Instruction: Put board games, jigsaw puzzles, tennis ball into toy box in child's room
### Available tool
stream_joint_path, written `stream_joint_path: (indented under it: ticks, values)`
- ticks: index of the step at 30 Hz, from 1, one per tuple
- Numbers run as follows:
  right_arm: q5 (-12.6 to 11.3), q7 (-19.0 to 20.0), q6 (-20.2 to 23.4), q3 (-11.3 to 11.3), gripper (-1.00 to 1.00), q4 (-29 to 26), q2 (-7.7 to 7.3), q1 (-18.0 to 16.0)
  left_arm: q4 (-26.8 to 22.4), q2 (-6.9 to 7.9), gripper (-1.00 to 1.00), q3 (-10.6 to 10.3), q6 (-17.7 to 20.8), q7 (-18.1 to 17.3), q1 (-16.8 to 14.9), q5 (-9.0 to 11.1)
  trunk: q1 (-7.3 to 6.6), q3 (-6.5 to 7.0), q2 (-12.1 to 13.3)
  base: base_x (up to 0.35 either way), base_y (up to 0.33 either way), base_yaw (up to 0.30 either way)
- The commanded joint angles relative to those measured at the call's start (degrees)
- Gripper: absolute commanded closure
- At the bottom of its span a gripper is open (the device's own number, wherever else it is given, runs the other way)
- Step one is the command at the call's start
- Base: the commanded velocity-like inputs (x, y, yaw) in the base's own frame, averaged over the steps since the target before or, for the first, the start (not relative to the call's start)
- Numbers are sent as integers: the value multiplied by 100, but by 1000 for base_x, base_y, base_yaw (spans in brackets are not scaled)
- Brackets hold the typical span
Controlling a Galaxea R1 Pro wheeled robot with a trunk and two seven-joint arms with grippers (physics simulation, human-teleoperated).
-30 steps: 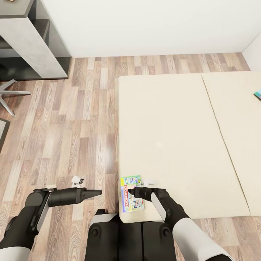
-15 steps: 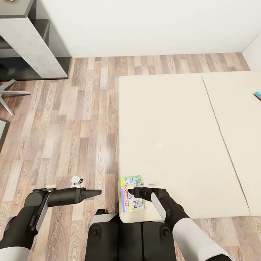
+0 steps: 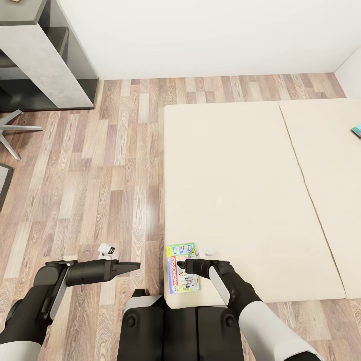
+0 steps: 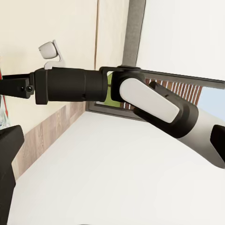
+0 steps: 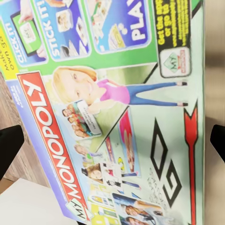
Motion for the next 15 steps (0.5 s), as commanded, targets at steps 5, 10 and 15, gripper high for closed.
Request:
stream_joint_path:
  ticks: [5,10,15]
  values:
    - [-9,17,21,0,-100,-7,-1,-1,-2,1,-100,2,61,-22,-1,-8,3,-6,-8,0,0,0]
    - [-9,86,26,-1,-100,-7,-1,-1,-2,-10,-100,-3,67,-22,-1,-17,3,-6,-8,-35,50,0]
    - [-15,119,28,-2,-100,-7,-8,-1,-2,-16,-100,-4,63,-22,-1,-20,3,-6,-8,-16,24,0]
